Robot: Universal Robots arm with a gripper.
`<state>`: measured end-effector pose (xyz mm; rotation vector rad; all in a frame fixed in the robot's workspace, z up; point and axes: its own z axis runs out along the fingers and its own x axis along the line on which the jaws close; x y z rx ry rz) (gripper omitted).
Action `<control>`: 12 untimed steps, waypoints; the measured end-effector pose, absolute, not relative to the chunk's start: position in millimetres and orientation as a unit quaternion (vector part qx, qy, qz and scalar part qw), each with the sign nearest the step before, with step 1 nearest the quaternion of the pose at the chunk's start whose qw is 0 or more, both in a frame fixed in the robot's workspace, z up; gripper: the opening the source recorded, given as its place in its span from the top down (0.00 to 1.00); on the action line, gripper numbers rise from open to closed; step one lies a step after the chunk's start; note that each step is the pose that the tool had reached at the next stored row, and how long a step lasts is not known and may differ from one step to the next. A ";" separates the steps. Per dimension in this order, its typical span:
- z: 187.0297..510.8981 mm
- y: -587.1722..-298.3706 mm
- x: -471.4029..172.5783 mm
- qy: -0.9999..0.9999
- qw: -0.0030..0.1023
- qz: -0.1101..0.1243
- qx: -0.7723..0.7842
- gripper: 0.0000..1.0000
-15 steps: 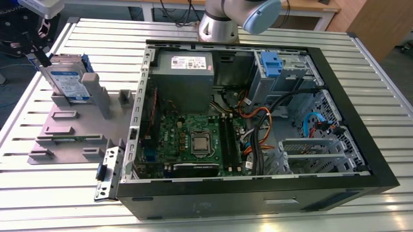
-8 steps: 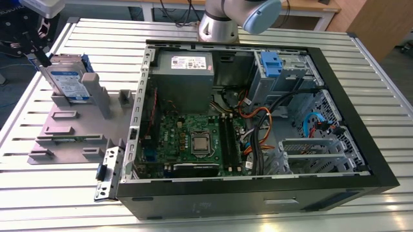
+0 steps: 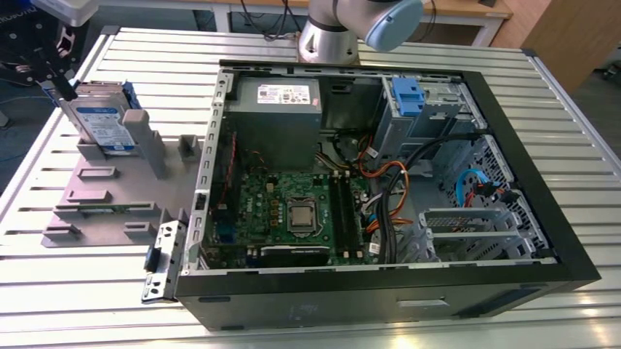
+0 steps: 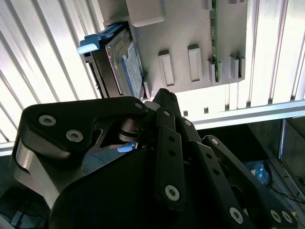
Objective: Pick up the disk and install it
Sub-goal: 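Pick up the disk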
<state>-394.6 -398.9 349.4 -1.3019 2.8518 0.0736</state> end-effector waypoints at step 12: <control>349.2 -398.9 -394.6 0.900 0.002 0.024 -0.435 0.90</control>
